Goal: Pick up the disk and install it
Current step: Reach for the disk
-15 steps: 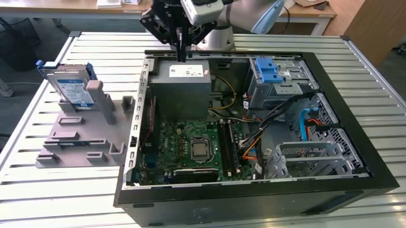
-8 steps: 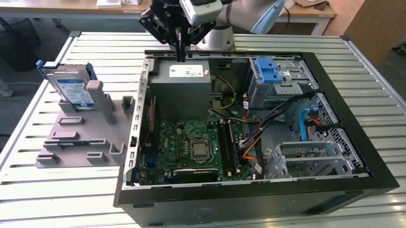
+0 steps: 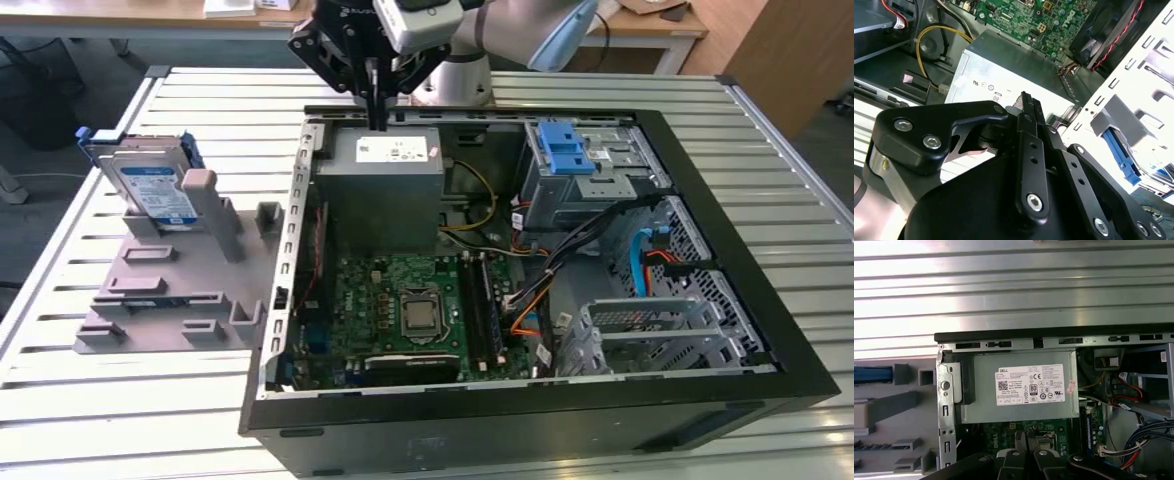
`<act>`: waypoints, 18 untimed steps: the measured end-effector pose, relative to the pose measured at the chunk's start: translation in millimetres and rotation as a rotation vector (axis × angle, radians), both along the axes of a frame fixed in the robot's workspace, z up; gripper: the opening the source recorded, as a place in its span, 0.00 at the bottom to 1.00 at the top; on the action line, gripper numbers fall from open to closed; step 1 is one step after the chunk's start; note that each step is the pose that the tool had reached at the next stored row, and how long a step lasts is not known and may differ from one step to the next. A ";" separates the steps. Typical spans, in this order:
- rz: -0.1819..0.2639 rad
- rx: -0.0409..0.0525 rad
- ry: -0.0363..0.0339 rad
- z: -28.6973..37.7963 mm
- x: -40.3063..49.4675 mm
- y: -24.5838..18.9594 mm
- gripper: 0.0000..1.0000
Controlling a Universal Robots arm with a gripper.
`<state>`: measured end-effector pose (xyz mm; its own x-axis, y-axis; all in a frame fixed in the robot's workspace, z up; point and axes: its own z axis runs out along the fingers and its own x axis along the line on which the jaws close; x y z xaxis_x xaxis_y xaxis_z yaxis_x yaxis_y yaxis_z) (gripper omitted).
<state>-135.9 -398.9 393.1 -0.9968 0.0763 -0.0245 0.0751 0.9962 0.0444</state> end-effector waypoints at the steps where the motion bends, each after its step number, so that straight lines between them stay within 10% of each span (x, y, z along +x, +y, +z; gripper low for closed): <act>1: 0.000 0.0000 0.0000 0.0 -0.1 0.0 0.15; 18: 0.000 -0.0001 0.0000 -0.5 -11.4 0.0 0.15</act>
<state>-147.3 -398.9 392.6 -0.9968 0.0762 -0.0244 0.0751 0.9962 0.0443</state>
